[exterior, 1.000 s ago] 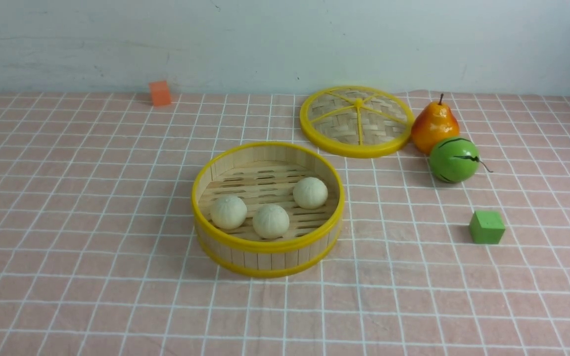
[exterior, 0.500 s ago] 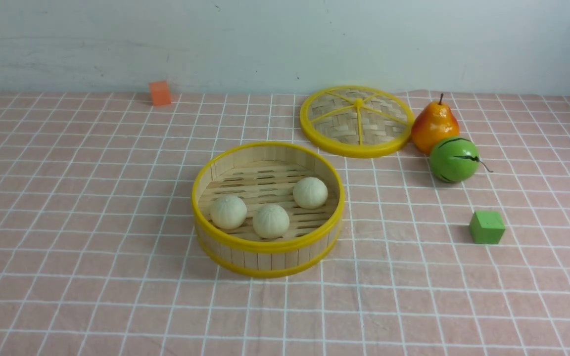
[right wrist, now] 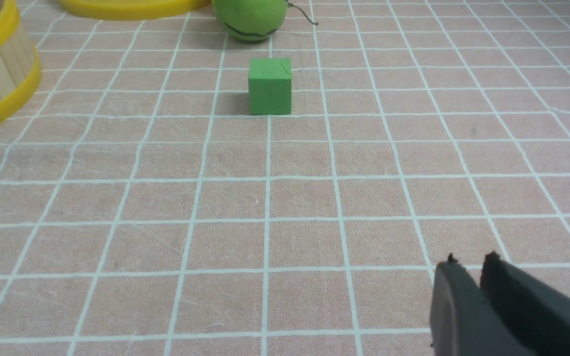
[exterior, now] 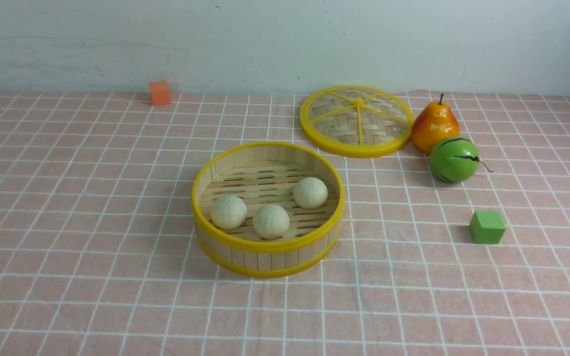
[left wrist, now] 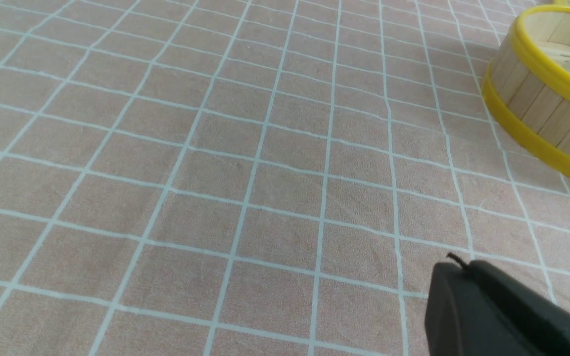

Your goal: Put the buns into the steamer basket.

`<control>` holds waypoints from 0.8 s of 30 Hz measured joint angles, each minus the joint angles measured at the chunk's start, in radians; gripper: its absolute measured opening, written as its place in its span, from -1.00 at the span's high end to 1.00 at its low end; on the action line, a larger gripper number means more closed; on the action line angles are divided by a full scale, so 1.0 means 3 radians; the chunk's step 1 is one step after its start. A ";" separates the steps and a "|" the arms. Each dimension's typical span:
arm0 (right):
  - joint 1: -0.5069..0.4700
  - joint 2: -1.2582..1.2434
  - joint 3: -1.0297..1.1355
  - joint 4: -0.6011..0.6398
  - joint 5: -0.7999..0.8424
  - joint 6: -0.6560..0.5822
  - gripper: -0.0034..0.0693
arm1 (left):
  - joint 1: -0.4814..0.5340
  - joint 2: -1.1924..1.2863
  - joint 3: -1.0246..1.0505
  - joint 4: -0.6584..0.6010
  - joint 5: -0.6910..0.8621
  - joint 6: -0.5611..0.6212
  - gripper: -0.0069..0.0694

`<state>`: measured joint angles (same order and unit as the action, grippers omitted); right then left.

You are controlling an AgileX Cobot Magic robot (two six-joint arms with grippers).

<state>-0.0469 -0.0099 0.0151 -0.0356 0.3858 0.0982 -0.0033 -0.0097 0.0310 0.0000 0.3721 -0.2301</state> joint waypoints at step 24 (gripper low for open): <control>0.0000 0.0000 0.0000 0.0000 0.0000 0.0000 0.59 | 0.0000 0.0000 0.0000 0.0000 0.0000 0.0000 0.83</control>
<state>-0.0469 -0.0099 0.0151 -0.0356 0.3858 0.0982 -0.0033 -0.0097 0.0310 0.0000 0.3721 -0.2301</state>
